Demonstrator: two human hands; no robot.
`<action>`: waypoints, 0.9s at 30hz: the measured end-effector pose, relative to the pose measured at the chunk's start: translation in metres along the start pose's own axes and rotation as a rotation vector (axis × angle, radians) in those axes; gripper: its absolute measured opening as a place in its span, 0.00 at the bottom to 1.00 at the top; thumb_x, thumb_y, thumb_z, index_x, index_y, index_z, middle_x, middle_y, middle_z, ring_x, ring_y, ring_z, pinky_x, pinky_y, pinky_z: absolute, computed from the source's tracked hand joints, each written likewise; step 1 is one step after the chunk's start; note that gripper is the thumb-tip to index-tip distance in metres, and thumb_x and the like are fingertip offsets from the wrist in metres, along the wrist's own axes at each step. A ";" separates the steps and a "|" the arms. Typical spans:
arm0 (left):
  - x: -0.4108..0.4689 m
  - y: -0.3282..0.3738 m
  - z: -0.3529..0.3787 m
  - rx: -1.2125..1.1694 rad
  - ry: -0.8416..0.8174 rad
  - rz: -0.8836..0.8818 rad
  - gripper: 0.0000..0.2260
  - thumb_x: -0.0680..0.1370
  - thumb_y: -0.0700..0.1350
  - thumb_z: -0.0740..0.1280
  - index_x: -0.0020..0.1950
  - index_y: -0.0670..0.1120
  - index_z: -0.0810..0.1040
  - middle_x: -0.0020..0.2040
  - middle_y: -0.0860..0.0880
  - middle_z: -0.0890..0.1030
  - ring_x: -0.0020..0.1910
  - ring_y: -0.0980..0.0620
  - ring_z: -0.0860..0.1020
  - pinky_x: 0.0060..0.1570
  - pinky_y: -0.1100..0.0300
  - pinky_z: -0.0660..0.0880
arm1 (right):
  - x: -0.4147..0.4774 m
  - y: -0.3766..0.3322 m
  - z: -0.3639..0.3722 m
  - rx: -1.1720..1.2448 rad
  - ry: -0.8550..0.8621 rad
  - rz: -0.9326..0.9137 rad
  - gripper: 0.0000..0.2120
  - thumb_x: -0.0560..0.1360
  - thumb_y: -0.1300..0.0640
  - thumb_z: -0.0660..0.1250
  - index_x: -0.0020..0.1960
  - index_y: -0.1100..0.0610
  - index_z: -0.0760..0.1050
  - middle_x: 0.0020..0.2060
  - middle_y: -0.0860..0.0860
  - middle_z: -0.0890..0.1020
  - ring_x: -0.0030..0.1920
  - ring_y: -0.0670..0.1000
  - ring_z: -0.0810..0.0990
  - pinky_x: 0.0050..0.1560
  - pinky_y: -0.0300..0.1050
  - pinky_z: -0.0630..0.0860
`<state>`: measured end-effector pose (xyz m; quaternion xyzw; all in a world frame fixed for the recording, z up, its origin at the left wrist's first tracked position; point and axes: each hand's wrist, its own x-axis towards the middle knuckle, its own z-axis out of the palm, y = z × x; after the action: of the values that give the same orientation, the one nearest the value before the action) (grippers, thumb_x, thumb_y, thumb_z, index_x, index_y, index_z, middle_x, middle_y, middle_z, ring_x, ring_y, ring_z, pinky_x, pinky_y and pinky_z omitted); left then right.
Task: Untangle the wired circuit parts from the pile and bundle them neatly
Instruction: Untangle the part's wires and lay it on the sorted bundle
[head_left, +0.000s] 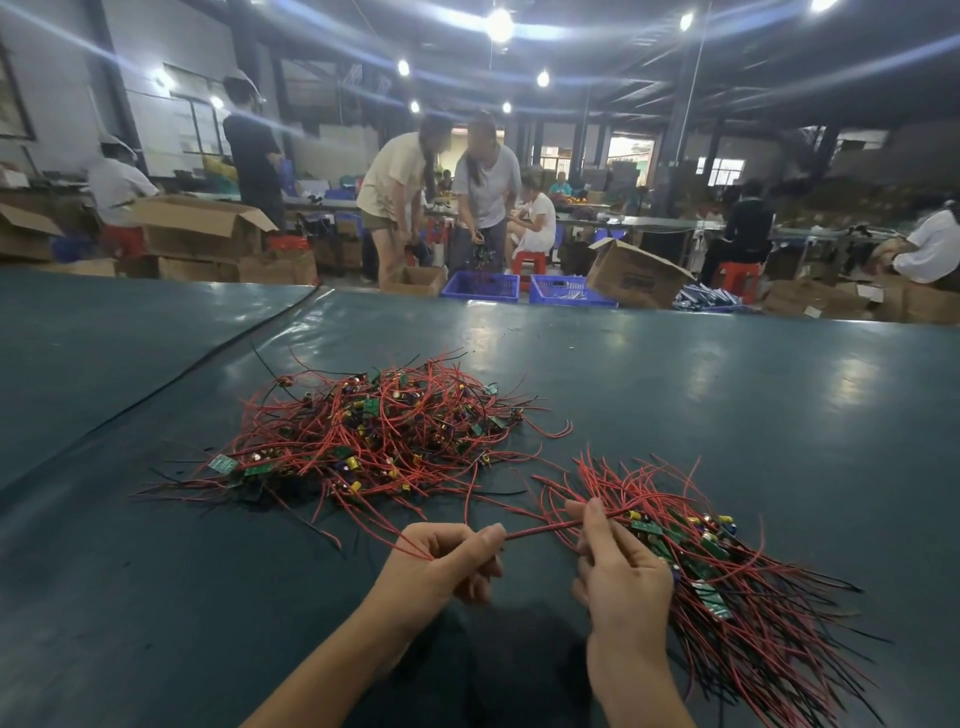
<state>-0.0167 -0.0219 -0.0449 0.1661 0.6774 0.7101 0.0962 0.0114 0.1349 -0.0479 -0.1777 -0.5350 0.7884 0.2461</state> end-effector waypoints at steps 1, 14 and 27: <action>0.001 -0.001 0.000 -0.052 0.051 -0.033 0.18 0.68 0.59 0.75 0.30 0.45 0.83 0.30 0.45 0.79 0.27 0.54 0.76 0.30 0.64 0.73 | -0.002 0.000 0.001 -0.019 -0.007 -0.014 0.14 0.78 0.53 0.68 0.36 0.52 0.86 0.24 0.46 0.68 0.21 0.42 0.60 0.22 0.36 0.57; 0.011 -0.001 -0.011 -0.475 0.342 -0.243 0.14 0.76 0.57 0.64 0.46 0.47 0.79 0.38 0.50 0.83 0.30 0.55 0.78 0.29 0.62 0.72 | -0.011 0.006 0.006 -0.243 -0.385 -0.301 0.07 0.69 0.60 0.76 0.46 0.52 0.86 0.31 0.50 0.81 0.28 0.41 0.71 0.31 0.32 0.69; -0.001 0.020 0.005 -0.312 -0.266 -0.489 0.12 0.65 0.46 0.68 0.22 0.44 0.74 0.21 0.48 0.69 0.22 0.51 0.72 0.31 0.61 0.70 | -0.026 -0.006 0.016 -0.137 -0.478 0.121 0.13 0.70 0.49 0.69 0.33 0.56 0.84 0.20 0.46 0.74 0.20 0.41 0.71 0.23 0.32 0.67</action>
<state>-0.0127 -0.0189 -0.0253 0.0732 0.5617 0.7333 0.3760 0.0252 0.1092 -0.0363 -0.0344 -0.6185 0.7833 0.0525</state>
